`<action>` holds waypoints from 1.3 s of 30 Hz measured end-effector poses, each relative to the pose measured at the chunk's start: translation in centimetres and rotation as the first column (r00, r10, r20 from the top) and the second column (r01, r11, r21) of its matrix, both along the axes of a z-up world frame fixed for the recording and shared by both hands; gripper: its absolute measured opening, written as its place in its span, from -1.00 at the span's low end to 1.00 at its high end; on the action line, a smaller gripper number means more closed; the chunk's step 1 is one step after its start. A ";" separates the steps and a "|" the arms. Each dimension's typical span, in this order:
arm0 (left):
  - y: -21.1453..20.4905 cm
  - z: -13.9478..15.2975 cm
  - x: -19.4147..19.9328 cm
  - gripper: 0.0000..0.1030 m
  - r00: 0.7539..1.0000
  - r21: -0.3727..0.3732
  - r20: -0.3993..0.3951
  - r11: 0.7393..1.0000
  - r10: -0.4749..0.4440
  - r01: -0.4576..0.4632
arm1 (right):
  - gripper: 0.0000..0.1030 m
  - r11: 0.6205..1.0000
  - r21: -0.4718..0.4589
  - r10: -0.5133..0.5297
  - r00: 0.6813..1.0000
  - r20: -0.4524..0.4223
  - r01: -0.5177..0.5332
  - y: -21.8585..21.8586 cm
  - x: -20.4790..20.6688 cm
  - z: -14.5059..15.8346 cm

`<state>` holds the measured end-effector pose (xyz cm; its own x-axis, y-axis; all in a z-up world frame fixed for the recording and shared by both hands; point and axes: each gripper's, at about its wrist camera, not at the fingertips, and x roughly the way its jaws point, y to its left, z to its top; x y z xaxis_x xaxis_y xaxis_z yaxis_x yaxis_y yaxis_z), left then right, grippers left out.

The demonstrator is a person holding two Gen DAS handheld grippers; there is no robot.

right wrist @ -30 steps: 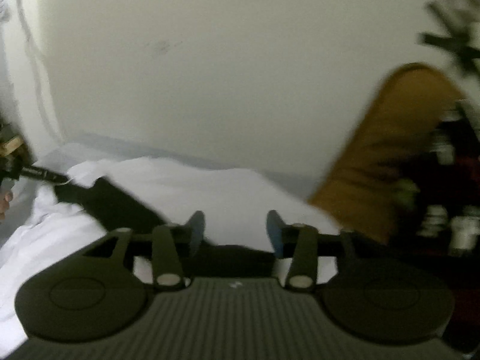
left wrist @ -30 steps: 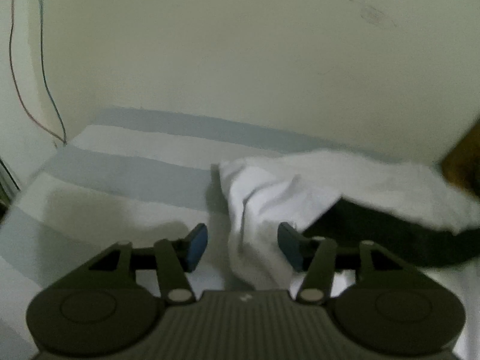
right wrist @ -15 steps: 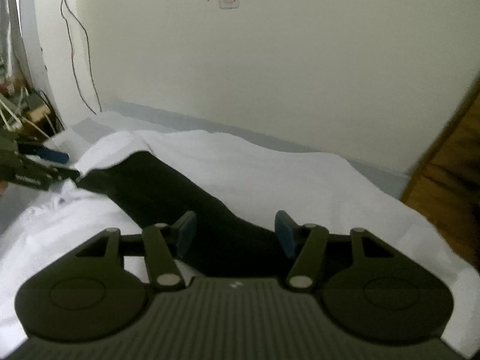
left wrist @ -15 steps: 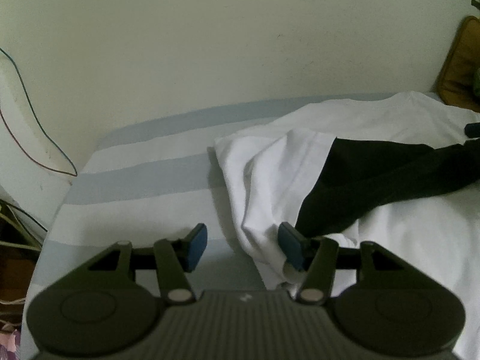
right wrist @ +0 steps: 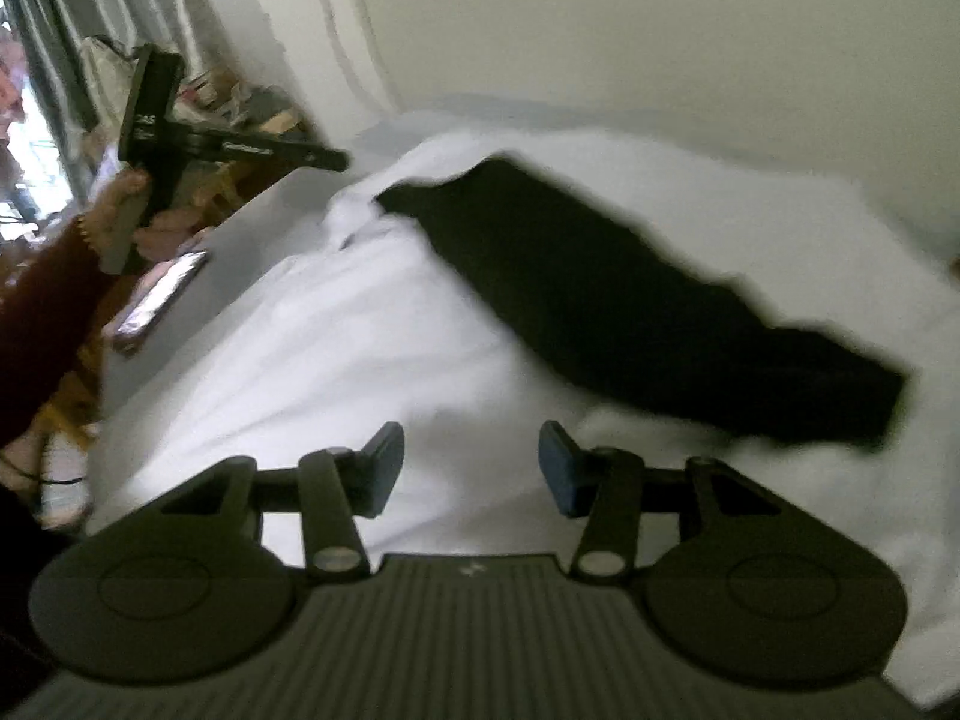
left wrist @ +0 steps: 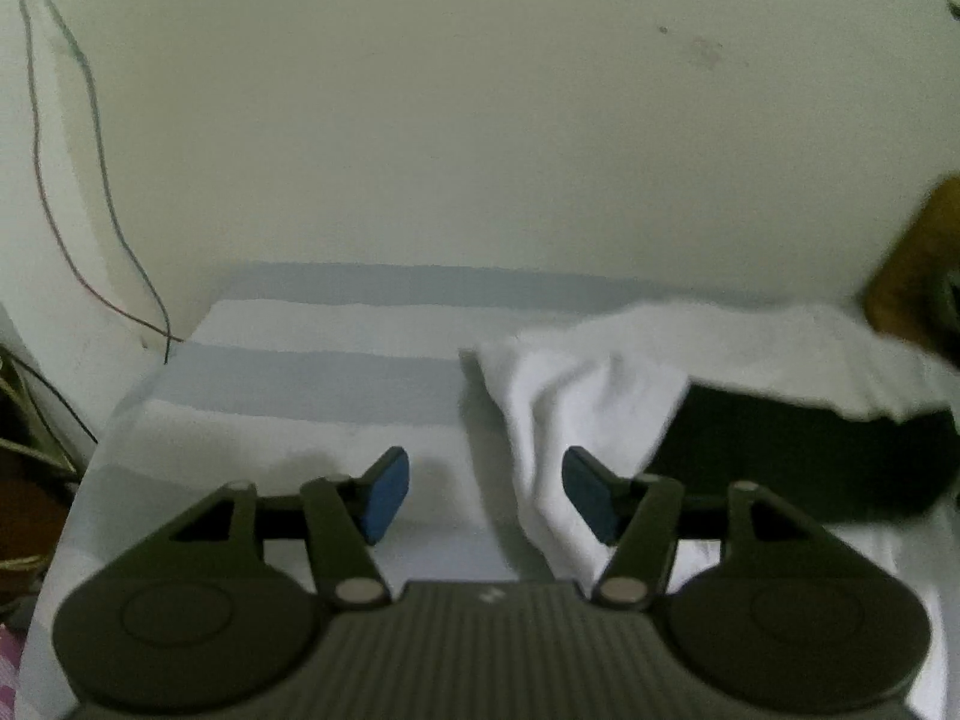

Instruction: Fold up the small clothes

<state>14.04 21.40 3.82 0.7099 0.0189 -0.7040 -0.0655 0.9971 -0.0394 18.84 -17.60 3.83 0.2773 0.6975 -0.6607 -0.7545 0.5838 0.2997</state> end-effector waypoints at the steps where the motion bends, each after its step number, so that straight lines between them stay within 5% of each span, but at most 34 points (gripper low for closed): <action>1: -0.1 0.1 0.5 0.15 1.000 -0.002 0.002 1.000 0.010 -0.010 | 0.03 0.999 0.004 -0.051 0.998 0.036 0.051 -0.6 0.4 0.7; 5: -1.7 -0.7 4.1 0.27 1.000 0.038 -0.024 0.999 0.007 -0.006 | 0.11 0.949 -0.040 -0.302 0.936 0.182 0.314 -1.3 3.4 1.8; 9: -3.8 -2.7 6.9 0.24 0.997 0.088 -0.078 0.996 0.005 0.001 | 0.11 0.932 -0.088 -0.335 0.929 0.156 0.350 0.6 7.5 0.0; 10: -4.3 -3.3 7.3 0.14 0.996 0.097 -0.087 0.995 0.011 -0.003 | 0.11 0.935 -0.109 -0.321 0.935 0.153 0.338 1.4 8.1 -0.7; 13: -5.1 -5.0 7.5 -0.75 0.992 0.105 -0.121 0.994 0.025 -0.012 | 0.09 0.946 -0.162 -0.265 0.958 0.107 0.279 4.2 8.5 -3.0; 15: -5.7 -5.3 6.8 -0.84 0.996 0.158 -0.082 0.987 0.023 -0.010 | -0.71 0.959 -0.175 -0.189 0.963 0.194 0.224 5.5 6.9 -3.2; 16: -6.0 -5.2 6.4 -0.84 0.998 0.188 -0.059 0.982 0.017 -0.006 | -0.89 0.963 -0.182 -0.159 0.965 0.207 0.198 5.6 6.4 -2.8; 20: -5.5 -3.5 5.9 -0.85 0.998 0.143 0.043 0.988 0.054 -0.060 | -0.89 0.961 -0.202 -0.120 0.942 0.315 0.190 6.2 4.7 -2.0; 24: -5.3 -3.1 7.4 -0.85 0.990 0.086 0.092 0.990 0.106 -0.114 | -0.88 0.924 -0.086 -0.305 0.853 0.423 0.373 4.9 7.3 0.2; 27: -6.1 -5.6 9.9 -0.78 0.986 0.219 0.023 0.961 0.166 -0.167 | -0.52 0.893 -0.098 -0.368 0.837 0.405 0.440 6.2 9.9 -1.1; 29: -5.3 -6.8 10.6 -0.71 0.978 0.215 -0.027 0.957 0.207 -0.197 | -0.15 0.874 -0.231 -0.346 0.880 0.326 0.428 7.7 11.8 -4.0; 30: -4.7 -6.5 10.2 -0.69 0.977 0.184 -0.015 0.961 0.212 -0.205 | 0.04 0.870 -0.212 -0.360 0.868 0.343 0.445 7.6 11.4 -4.4; 35: -2.0 -4.1 7.4 -0.44 0.965 0.131 0.023 0.956 0.260 -0.261 | 0.35 0.861 -0.202 -0.398 0.866 0.303 0.467 3.6 9.7 -4.1; 39: -2.4 -2.1 5.3 -0.45 0.961 0.089 0.088 0.959 0.261 -0.269 | 0.34 0.822 -0.204 -0.457 0.830 0.320 0.531 -0.2 7.9 -2.3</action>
